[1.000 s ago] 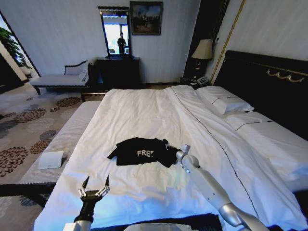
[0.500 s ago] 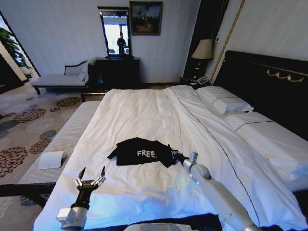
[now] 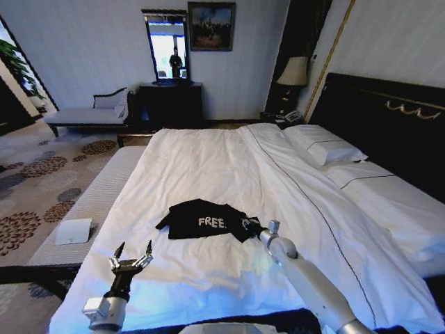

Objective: Fold the clothes on the bed.

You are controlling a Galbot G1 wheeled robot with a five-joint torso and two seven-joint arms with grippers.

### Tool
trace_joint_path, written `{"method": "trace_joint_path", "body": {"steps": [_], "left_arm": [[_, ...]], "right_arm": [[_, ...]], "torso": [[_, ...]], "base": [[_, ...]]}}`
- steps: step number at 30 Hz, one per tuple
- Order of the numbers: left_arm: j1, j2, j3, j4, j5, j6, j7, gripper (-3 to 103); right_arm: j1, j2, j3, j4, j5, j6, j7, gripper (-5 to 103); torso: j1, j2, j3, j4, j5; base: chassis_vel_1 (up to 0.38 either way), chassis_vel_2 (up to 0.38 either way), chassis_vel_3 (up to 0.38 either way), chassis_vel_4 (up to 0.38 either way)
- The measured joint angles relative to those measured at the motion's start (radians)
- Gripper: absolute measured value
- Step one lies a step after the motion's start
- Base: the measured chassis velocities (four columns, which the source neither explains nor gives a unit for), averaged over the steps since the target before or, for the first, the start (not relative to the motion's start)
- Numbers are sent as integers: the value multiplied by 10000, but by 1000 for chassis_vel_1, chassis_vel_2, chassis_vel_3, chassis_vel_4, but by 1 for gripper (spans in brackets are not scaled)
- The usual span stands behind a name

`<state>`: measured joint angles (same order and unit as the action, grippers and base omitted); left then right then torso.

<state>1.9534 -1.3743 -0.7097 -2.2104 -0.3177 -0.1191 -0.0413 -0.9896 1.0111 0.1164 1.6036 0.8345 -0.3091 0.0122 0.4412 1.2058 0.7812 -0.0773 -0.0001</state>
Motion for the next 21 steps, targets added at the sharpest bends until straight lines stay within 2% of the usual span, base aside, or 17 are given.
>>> {"method": "trace_joint_path", "body": {"steps": [3, 4, 5, 7, 8, 10, 11, 12, 13, 14, 16, 18, 21], "left_arm": [[-17, -59, 38, 109, -2, -32, 23, 100], [-21, -73, 64, 131, 3, -38, 27, 100], [-28, -98, 107, 161, 17, -42, 27, 100], [-52, -164, 276, 224, 111, -55, 34, 100], [-52, -164, 276, 224, 111, -55, 34, 100], [-53, -207, 348, 270, 174, -77, 40, 100], [-53, -207, 348, 270, 174, -77, 40, 100], [-47, -213, 348, 292, 184, -86, 42, 100], [-36, -215, 345, 305, 189, -98, 53, 100], [-18, -215, 328, 312, 190, -108, 58, 100], [8, -212, 275, 312, 188, -116, 66, 100], [13, -213, 262, 312, 188, -121, 66, 100], [71, -275, 143, 313, 179, -173, 94, 100]], "right_arm": [[56, -251, -5, 543, 85, -461, 408, 51], [138, -300, -5, 578, 148, -617, 552, 51], [284, -350, -1, 561, 261, -813, 741, 57], [1075, -399, -99, -24, 740, -1380, 1320, 68], [1075, -399, -99, -24, 740, -1380, 1320, 68], [2147, -384, -472, -894, 1160, -1872, 1538, 79], [2147, -384, -472, -894, 1160, -1872, 1538, 79], [2626, -357, -718, -1285, 1218, -1994, 1498, 84], [3097, -315, -995, -1688, 1234, -2052, 1351, 84], [3572, -236, -1353, -2184, 1234, -2066, 1080, 94], [4276, -67, -2066, -3128, 1238, -2081, 443, 98], [4393, -37, -2192, -3297, 1224, -2081, 323, 99], [5013, 337, -3013, -4562, 1026, -2087, -482, 100]], "torso": [[-1, 1, -1, 0, 0], [-1, 0, 0, 0, 0], [-1, 1, -1, 0, 0], [-1, 1, 0, 0, 1], [-1, 1, 0, 0, 1], [1, 0, 1, 1, 1], [1, 0, 1, 1, 1], [1, 0, 2, 1, 4], [3, -1, 2, 3, 2], [3, 0, 1, 6, -3], [3, -1, 2, 4, 4], [3, -1, 2, 4, 3], [3, -1, 2, 2, 2]], "base": [[0, 0, 0, 0], [0, 0, 0, 0], [0, 0, 0, 0], [0, 0, 0, 0], [0, 0, 0, 0], [0, 0, 0, 0], [0, 0, 0, 0], [0, 0, 0, 0], [0, 0, 0, 0], [0, 0, 0, 0], [0, 0, 0, 0], [0, 0, 0, 0], [0, 0, 0, 0]]}}
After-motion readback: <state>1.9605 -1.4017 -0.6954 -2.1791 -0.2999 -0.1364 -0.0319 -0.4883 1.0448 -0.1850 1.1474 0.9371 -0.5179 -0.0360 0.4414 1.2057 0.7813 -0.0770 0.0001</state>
